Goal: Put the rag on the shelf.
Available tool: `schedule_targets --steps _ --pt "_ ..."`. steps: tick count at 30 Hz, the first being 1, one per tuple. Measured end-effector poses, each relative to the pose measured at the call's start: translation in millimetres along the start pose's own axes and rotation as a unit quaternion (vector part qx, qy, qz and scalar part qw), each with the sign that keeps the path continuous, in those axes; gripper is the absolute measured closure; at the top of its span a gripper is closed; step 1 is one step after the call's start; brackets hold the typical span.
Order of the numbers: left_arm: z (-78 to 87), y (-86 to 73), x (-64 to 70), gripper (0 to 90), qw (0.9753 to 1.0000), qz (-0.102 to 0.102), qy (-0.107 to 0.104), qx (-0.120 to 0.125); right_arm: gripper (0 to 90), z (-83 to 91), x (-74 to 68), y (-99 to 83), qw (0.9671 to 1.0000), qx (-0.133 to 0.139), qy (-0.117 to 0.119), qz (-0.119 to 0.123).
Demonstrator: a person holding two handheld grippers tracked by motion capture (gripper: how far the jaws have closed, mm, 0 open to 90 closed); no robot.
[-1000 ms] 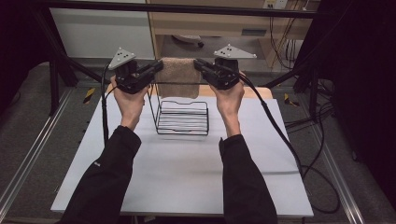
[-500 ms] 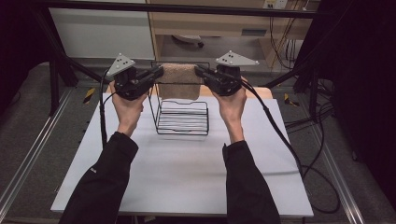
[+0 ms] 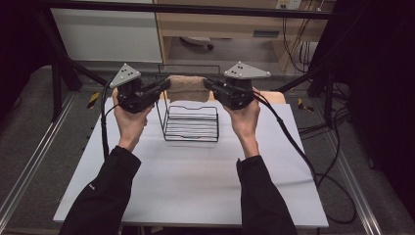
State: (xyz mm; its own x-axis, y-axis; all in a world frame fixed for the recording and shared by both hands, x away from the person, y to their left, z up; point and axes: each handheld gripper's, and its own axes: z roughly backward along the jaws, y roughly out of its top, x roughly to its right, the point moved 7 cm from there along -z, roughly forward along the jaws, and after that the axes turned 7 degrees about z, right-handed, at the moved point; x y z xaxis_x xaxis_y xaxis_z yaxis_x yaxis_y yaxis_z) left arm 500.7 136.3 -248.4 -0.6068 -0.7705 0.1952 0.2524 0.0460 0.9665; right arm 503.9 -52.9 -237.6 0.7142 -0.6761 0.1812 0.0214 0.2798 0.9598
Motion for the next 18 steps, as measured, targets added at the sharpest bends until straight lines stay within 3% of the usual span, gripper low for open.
schedule_targets --steps 9,12,18 --pt "2.1 -8.4 0.6 79.7 0.9998 0.003 -0.001 -0.018 84.0 0.9 -3.5 -8.9 1.0 -0.007 0.006 -0.001" --pt "4.3 -6.7 0.6 75.1 0.9996 0.01 -0.001 -0.025 84.1 1.3 -4.1 -10.2 1.0 -0.006 0.007 0.0" --pt "12.6 12.2 -1.9 68.4 0.9997 0.021 0.001 -0.015 84.1 2.0 -4.4 -15.0 0.9999 -0.007 0.012 -0.002"
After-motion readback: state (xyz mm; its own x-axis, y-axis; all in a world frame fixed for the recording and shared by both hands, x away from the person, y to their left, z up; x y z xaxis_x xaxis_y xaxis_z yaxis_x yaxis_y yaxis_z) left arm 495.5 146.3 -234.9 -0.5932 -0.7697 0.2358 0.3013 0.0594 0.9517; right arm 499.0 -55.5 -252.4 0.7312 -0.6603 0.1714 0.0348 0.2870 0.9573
